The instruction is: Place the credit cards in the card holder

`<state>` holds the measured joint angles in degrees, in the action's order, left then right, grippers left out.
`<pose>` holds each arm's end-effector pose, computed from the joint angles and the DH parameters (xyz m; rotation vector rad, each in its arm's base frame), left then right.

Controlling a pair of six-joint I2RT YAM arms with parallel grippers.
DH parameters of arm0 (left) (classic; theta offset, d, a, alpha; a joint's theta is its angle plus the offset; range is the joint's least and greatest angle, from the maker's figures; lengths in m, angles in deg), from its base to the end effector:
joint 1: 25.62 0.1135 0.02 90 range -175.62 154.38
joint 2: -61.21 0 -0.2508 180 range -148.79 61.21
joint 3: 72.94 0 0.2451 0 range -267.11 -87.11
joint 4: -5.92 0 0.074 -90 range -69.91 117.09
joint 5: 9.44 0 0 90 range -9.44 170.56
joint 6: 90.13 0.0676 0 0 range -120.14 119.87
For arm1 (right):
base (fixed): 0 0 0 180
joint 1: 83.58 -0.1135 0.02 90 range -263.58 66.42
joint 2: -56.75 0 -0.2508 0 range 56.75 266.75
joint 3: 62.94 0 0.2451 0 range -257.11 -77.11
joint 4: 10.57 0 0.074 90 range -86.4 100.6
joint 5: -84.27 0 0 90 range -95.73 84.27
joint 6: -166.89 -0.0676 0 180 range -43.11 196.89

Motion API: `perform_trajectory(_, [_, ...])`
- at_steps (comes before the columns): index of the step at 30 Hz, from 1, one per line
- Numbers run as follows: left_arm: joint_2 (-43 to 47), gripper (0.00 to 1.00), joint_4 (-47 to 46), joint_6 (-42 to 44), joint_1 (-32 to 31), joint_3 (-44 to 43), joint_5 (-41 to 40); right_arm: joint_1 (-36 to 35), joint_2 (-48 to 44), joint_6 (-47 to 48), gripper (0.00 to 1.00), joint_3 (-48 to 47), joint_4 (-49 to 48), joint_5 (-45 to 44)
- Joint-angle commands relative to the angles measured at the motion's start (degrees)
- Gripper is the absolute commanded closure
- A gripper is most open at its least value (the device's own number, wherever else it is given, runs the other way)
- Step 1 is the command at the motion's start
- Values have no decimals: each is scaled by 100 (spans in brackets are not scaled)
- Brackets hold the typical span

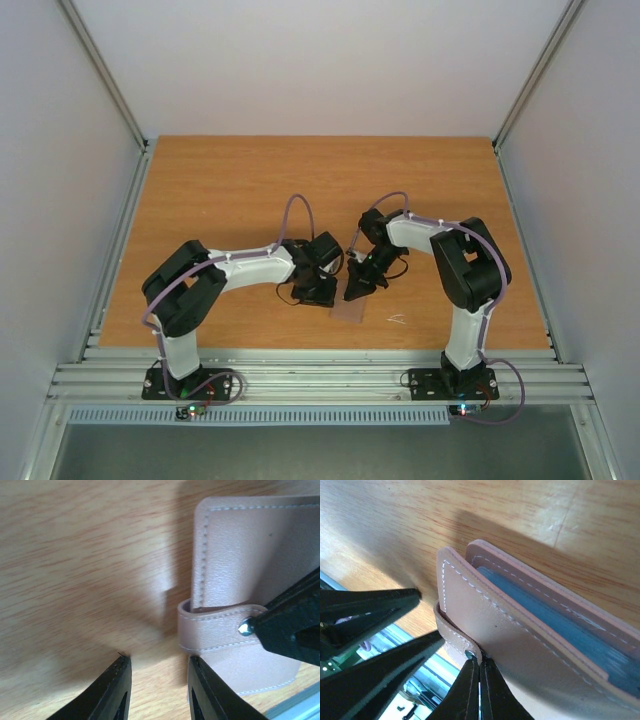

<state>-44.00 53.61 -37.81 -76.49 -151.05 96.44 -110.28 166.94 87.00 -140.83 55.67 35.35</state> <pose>0.2005 -0.2758 0.1097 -0.4108 -3.0537 0.5948 0.2437 0.1723 0.0943 0.7894 -2.6141 -0.9826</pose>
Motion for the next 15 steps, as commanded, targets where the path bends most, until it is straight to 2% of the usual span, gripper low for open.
perform_trajectory(1, [298,67,285,49,-6,-117,-382,-97,331,-27,94,284,-73,-1562])
perform_trajectory(5, [612,66,397,49,-8,-116,-465,-97,29,-35,84,118,78,-1401])
perform_trajectory(12, [1022,66,766,214,-6,-329,-704,-99,-665,-26,75,-431,583,-1208])
perform_trajectory(15, [1179,66,1031,362,13,-540,-890,-96,-964,-35,67,-693,817,-1246])
